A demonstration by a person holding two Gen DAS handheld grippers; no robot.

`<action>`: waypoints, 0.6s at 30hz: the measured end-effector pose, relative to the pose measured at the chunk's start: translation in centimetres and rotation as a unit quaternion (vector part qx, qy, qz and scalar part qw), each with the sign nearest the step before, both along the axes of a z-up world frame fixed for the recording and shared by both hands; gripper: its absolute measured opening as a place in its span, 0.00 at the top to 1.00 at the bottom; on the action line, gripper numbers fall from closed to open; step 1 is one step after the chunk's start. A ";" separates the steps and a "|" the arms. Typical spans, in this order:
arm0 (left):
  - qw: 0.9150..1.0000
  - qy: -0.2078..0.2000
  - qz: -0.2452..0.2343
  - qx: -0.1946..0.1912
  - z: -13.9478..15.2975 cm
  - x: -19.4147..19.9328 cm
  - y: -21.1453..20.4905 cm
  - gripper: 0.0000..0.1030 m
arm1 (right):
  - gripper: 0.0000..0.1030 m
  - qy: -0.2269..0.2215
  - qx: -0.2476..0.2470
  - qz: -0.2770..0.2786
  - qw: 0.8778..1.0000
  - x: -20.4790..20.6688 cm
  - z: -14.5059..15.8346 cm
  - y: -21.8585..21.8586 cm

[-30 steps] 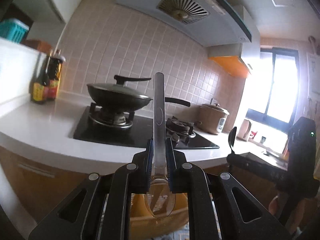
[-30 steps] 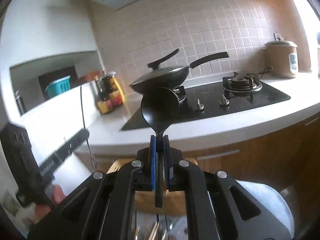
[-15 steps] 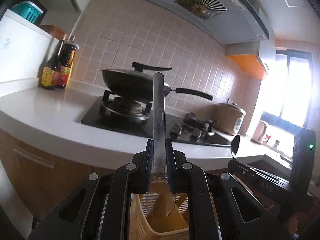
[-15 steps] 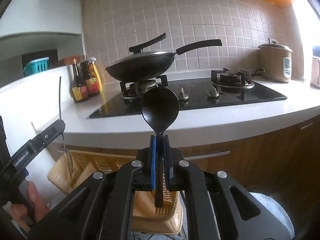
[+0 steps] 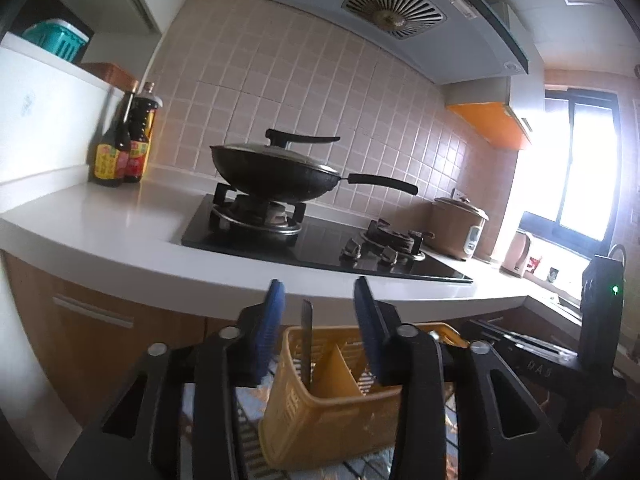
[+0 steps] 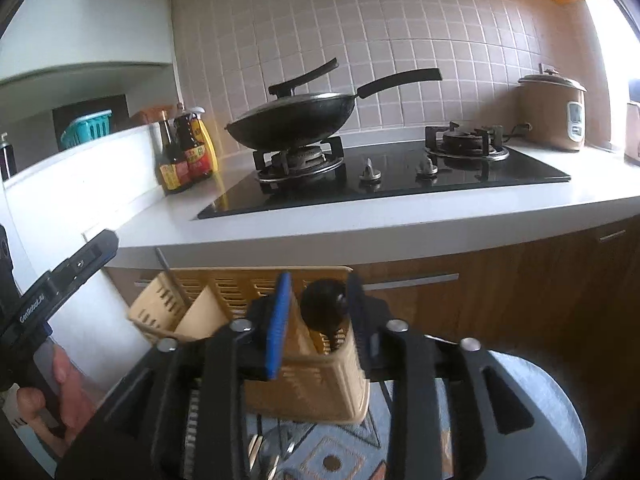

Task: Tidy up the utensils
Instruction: 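Open both tools to drop the spoons into the yellow basket, then move both open tools back down to the utensils on the cloth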

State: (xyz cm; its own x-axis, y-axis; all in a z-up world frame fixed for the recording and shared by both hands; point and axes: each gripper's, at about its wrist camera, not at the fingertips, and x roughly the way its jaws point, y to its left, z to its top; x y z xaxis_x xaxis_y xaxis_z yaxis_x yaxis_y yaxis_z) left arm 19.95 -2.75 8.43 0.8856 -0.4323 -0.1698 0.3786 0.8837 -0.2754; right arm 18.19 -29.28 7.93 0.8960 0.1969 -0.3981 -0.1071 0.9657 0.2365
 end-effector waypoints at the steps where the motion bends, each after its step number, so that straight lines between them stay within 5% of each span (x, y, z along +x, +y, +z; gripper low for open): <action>1: 1.000 0.001 0.002 0.001 0.2 -0.6 0.4 0.64 | 0.72 0.000 0.000 0.002 1.000 -0.6 0.3 -0.1; 11: 0.998 0.067 0.000 -0.021 3.0 -4.4 3.9 0.64 | 0.72 0.013 -0.028 0.011 0.999 -6.8 4.1 0.2; 14: 0.994 0.111 -0.010 -0.001 3.7 -5.1 4.0 0.64 | 0.72 0.051 -0.037 0.010 0.998 -7.5 4.5 0.5; 18: 0.978 0.202 -0.051 0.025 2.0 -5.1 3.5 0.64 | 0.72 0.129 -0.021 0.028 0.991 -7.6 3.3 0.7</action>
